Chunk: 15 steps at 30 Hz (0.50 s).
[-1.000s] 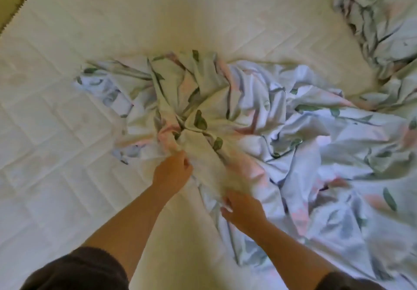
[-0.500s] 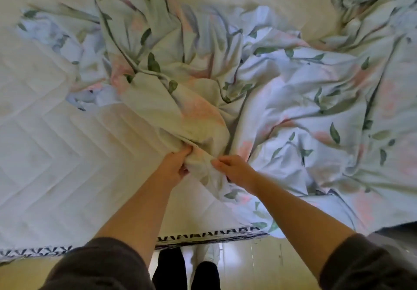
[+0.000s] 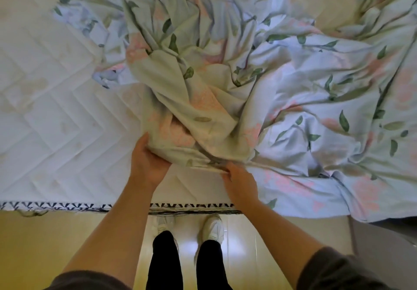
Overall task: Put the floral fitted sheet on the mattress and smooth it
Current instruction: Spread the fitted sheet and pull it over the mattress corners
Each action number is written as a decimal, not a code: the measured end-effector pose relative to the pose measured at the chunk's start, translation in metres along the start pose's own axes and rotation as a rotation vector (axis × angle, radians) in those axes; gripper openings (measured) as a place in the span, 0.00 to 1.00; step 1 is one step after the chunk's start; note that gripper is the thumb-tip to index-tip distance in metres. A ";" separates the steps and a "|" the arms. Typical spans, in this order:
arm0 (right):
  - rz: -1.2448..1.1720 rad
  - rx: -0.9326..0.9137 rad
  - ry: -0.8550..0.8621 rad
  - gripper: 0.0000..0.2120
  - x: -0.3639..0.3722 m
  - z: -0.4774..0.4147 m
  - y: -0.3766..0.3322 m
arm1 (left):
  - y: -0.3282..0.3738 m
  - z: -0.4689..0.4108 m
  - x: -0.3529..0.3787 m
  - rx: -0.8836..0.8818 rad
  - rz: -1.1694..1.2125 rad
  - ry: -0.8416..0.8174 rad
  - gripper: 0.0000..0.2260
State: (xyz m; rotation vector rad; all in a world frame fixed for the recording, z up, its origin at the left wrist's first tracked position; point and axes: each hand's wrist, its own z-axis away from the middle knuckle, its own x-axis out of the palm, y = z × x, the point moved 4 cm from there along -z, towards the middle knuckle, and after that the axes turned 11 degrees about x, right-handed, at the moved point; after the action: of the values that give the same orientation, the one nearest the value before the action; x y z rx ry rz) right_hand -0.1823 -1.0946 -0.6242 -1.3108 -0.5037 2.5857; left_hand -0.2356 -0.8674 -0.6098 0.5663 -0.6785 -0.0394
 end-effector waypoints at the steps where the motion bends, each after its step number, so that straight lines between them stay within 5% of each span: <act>1: -0.176 0.055 -0.026 0.06 -0.001 -0.002 -0.004 | 0.002 0.001 -0.006 0.000 0.074 0.030 0.17; 3: -0.398 0.083 -0.112 0.11 -0.005 -0.007 -0.010 | -0.007 0.003 -0.012 -0.076 0.069 0.094 0.15; 7: -0.531 0.075 -0.222 0.15 -0.023 0.000 -0.006 | -0.045 0.005 0.017 -0.331 -0.451 -0.004 0.09; 10: -0.640 0.147 -0.288 0.16 -0.035 0.007 0.011 | -0.059 -0.002 0.039 -0.421 -0.962 -0.082 0.29; 13: -0.768 0.221 -0.323 0.15 -0.043 0.014 0.014 | -0.081 0.006 0.047 -0.593 -0.768 -0.008 0.47; 15: -0.810 0.256 -0.300 0.14 -0.050 0.015 0.013 | -0.095 0.011 0.051 -0.567 -0.439 -0.004 0.36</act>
State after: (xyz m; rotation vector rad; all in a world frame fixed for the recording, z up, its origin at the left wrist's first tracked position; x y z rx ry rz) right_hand -0.1655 -1.1255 -0.5843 -0.4751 -0.5727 2.0505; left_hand -0.1881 -0.9642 -0.6216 0.1571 -0.5037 -0.6246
